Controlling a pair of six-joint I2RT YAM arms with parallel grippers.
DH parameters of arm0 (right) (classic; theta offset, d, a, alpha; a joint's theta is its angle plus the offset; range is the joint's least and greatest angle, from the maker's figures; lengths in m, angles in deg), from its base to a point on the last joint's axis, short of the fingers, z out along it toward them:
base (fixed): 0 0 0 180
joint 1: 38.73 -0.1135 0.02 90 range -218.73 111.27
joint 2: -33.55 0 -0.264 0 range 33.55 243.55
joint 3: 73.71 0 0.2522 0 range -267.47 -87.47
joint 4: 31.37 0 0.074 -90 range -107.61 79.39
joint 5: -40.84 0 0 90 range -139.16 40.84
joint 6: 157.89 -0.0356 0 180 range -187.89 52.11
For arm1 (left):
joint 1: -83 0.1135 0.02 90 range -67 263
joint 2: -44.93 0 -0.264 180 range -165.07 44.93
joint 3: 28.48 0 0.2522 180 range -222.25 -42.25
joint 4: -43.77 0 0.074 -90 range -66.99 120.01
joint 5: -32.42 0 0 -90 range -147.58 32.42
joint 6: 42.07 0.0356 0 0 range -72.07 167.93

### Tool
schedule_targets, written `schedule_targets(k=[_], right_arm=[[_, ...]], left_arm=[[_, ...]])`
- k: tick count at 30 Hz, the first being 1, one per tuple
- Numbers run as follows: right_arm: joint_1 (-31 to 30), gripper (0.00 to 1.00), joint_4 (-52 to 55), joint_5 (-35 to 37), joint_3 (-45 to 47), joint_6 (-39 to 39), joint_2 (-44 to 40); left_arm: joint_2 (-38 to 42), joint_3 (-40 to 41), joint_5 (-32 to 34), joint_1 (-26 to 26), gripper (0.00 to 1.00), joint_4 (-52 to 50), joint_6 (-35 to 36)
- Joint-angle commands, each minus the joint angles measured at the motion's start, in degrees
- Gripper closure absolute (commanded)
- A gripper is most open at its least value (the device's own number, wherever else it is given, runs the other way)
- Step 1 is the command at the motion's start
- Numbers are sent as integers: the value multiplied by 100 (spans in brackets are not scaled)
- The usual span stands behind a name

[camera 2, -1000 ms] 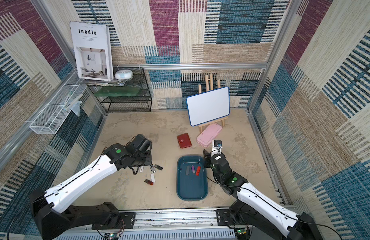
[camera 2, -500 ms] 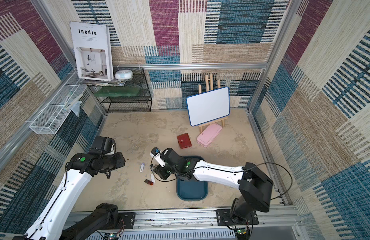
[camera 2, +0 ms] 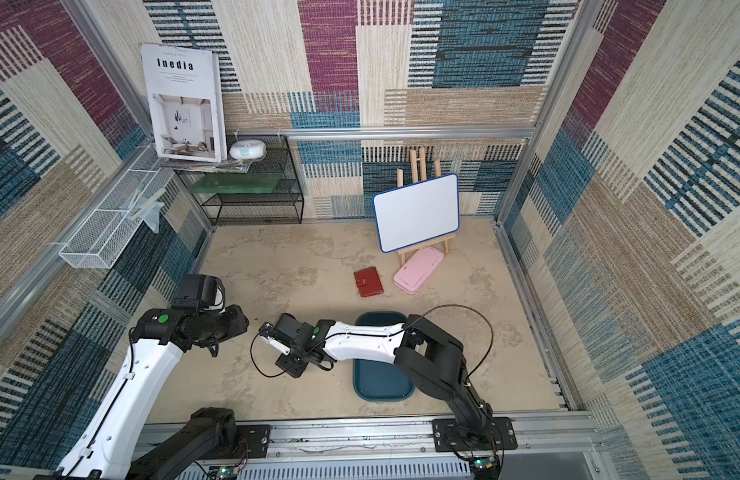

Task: Put the usb flash drive into the storage box
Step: Pick up the USB flash from the center of the board.

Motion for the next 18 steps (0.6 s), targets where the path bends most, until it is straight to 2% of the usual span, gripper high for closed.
schedule_targets(k=[1, 18], right_arm=[[-26, 45, 273, 71, -215, 52, 206], [-101, 50, 400, 279, -250, -27, 558]], left_arm=[[14, 6, 30, 10, 50, 76, 46], [-46, 41, -75, 9, 50, 109, 40]])
